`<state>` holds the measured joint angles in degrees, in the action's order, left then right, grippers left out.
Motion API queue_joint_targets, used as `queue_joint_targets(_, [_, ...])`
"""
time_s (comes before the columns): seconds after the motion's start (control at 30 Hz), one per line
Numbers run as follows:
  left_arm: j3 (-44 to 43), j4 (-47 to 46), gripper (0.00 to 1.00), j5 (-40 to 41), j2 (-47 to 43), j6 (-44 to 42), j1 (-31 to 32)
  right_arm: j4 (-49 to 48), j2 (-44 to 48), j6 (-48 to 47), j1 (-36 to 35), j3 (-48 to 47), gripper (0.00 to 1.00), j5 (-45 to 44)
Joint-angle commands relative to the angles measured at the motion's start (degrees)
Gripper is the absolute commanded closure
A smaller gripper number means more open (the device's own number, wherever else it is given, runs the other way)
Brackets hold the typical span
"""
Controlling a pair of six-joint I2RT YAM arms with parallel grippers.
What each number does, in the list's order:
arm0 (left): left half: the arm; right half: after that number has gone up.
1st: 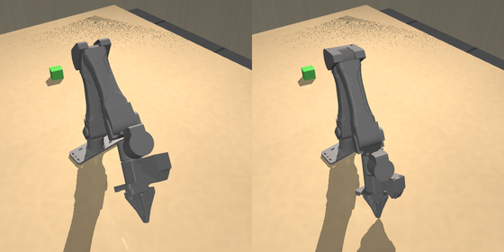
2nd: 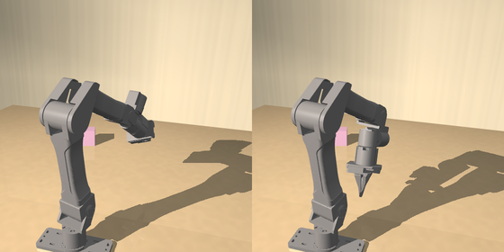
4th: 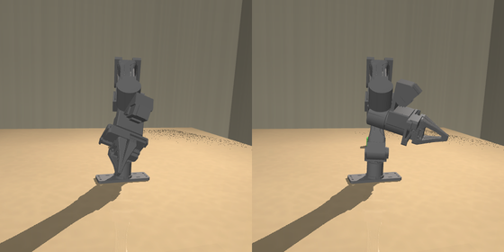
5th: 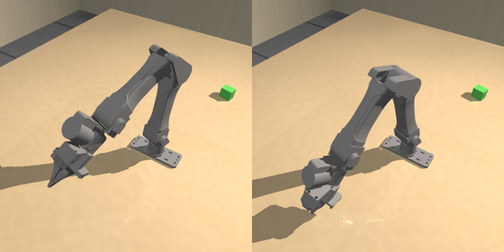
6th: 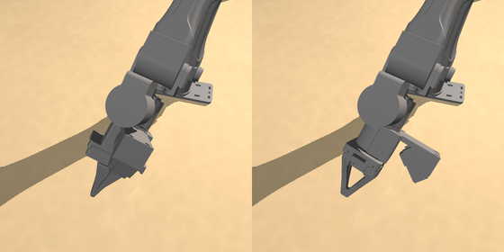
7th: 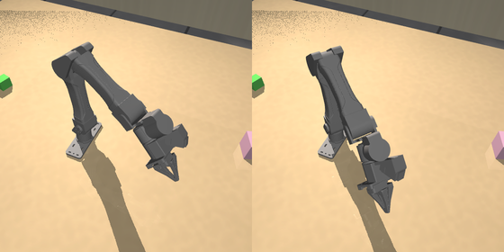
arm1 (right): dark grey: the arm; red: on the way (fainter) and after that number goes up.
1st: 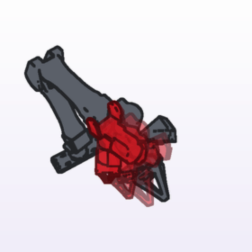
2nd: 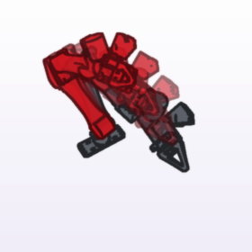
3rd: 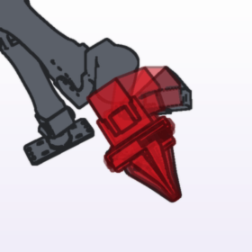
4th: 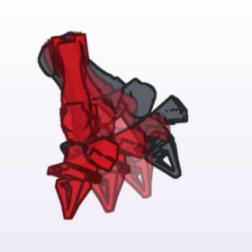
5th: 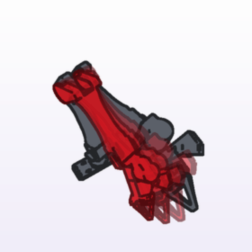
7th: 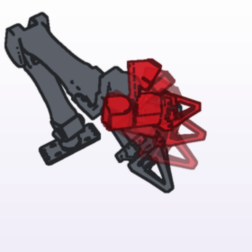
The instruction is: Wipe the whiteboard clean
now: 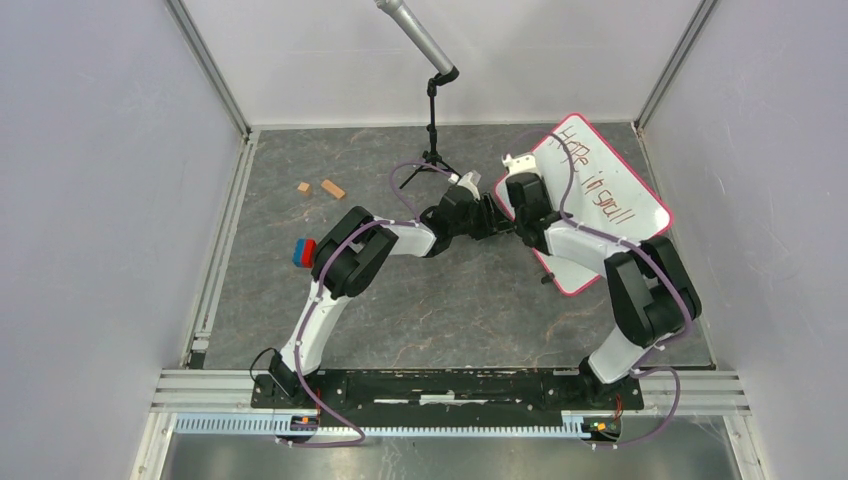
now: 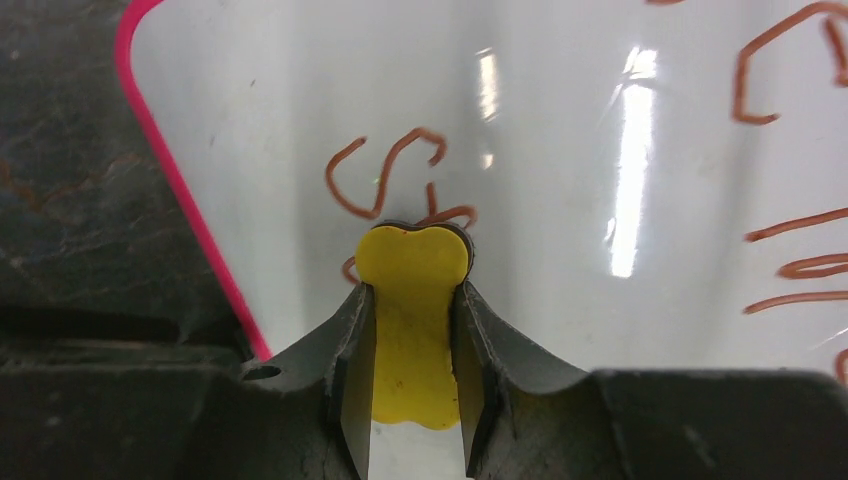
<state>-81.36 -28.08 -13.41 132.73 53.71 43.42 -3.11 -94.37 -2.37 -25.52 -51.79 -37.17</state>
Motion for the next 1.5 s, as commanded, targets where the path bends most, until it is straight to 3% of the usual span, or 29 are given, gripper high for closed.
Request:
queue_joint_targets(0.0, [0.8,3.4,0.48,1.3,3.0,1.4,-0.1,-0.3,-0.4,-3.6,5.3,-5.3,0.86,-0.5])
queue_joint_targets(0.23, [0.1,3.4,0.48,0.8,3.4,1.5,-0.1,0.9,-2.0,-4.7,7.1,-9.1,0.87,2.2])
queue_joint_targets(0.6, [-0.1,3.6,0.48,0.6,3.5,0.9,-0.2,0.8,-11.2,-0.5,1.7,-9.5,0.88,6.6])
queue_joint_targets(1.17, [0.2,3.5,0.48,0.9,2.9,0.6,-0.1,10.2,-11.4,-5.4,7.5,-22.9,0.87,-1.2])
queue_joint_targets(1.47, [0.6,3.0,0.48,1.0,2.9,0.8,-0.1,9.2,-17.8,-2.1,1.1,-23.3,0.88,3.0])
